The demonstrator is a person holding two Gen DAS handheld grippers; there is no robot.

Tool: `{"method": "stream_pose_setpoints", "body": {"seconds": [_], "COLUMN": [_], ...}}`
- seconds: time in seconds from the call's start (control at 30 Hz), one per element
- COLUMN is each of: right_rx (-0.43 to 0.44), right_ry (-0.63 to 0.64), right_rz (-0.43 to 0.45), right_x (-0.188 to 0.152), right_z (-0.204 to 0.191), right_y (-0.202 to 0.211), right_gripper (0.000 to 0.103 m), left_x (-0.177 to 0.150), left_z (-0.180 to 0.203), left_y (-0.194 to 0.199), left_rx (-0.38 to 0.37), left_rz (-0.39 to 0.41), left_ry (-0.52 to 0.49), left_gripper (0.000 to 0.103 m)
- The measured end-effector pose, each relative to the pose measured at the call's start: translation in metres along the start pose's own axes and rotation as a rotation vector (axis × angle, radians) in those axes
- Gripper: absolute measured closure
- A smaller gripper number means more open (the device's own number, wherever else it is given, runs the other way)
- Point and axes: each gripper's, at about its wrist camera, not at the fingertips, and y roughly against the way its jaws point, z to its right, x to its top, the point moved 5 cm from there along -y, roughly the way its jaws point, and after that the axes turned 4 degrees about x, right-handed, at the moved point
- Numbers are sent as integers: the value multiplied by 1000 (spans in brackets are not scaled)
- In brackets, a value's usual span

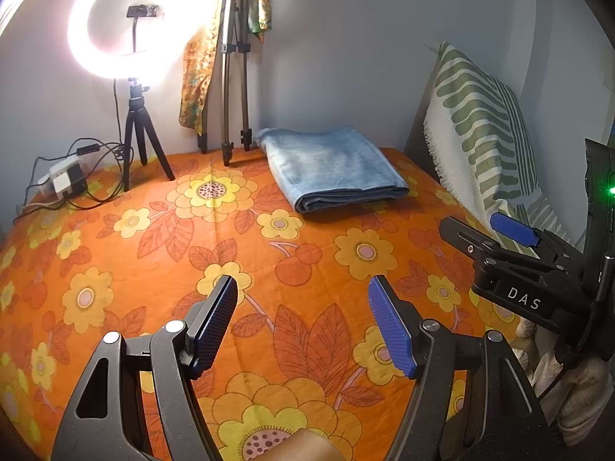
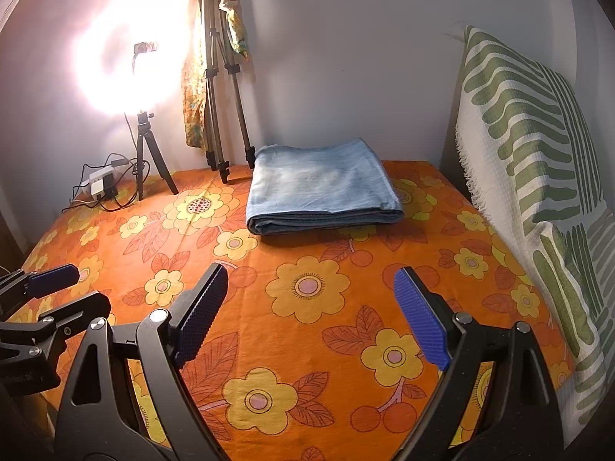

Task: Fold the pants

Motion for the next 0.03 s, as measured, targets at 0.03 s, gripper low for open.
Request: {"method": "stream_pose_setpoints", "body": {"seconds": [0.03], "right_rx": [1], "right_ry": [0], "right_rz": [-1], "right_x": [0], "right_z": [-1], "right_y": [-1], "right_gripper": [12], "left_x": [0], "left_z": [-1], "left_y": [0], "left_rx": [2], "left_rz": [-3], "left_ry": [3], "left_gripper": [32]}}
